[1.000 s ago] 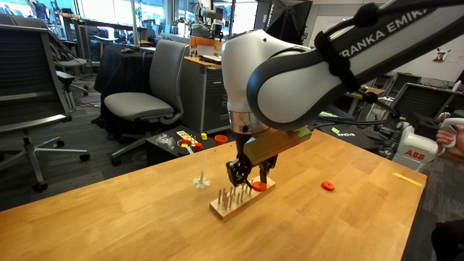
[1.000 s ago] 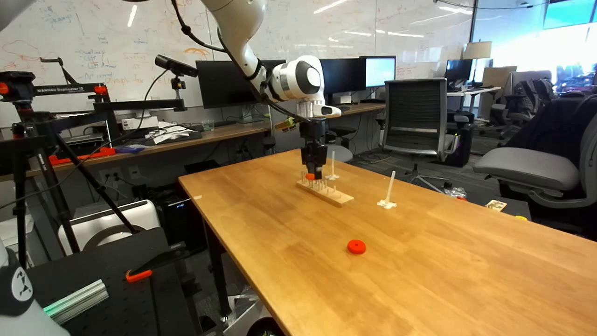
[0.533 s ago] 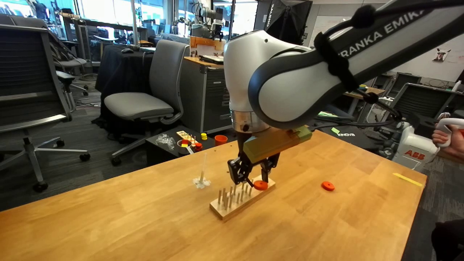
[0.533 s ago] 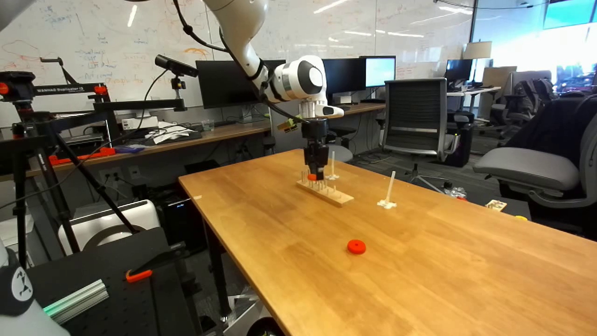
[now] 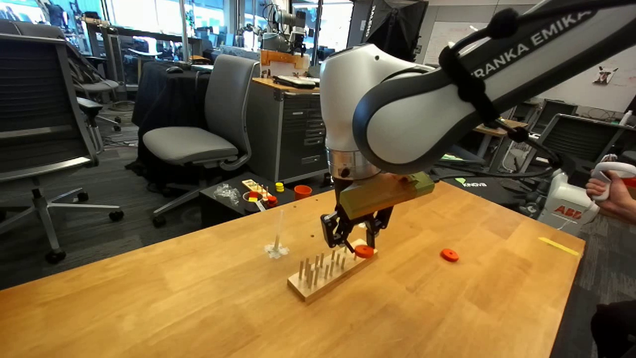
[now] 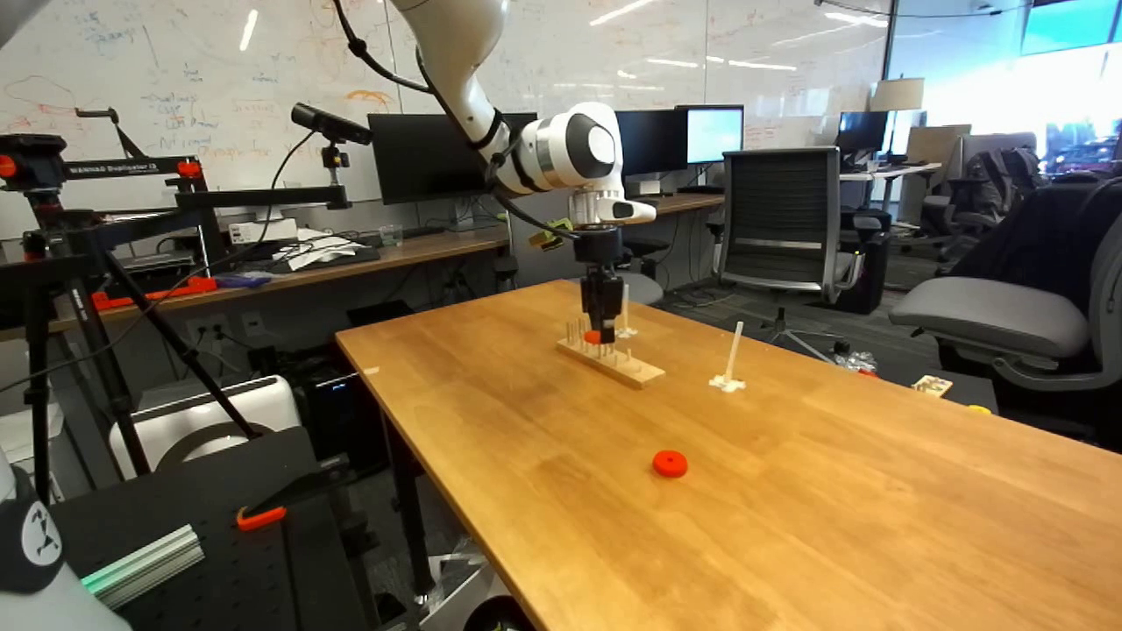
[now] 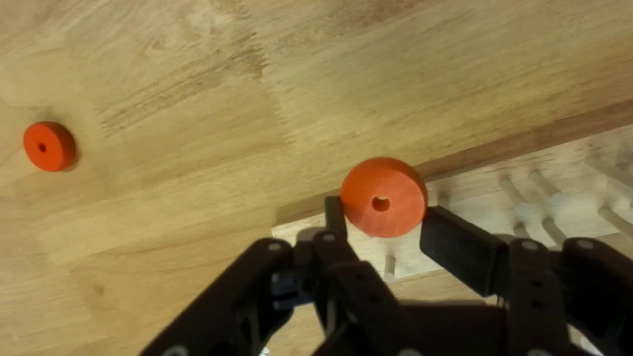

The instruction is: Pick up the orange ring on the left and place it on the wooden board

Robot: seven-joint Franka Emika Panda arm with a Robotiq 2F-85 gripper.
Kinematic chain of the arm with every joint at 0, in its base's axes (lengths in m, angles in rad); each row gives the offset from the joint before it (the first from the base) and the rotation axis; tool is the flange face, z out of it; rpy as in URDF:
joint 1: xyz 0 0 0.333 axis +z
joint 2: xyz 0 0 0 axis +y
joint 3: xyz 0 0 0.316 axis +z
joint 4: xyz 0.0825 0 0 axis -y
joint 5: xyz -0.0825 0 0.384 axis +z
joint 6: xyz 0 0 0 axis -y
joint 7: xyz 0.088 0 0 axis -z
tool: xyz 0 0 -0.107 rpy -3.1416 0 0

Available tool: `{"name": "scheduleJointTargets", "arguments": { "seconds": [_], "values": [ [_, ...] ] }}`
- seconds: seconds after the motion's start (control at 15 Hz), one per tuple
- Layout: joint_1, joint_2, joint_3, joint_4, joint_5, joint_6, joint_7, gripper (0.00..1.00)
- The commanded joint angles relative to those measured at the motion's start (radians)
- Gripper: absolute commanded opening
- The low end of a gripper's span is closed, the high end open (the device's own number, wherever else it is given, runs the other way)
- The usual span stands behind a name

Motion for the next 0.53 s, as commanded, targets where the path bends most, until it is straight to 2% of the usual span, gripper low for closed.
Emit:
{"name": "scheduleJointTargets", "arguments": {
  "seconds": [0.0,0.47],
  "values": [
    [-0.011,-0.072,-0.003,-0.098,-0.004,0.05,0.043,0.19],
    [-0.004,-0.084,0.0,-0.108,-0.017,0.043,0.057,0.19]
  ]
}}
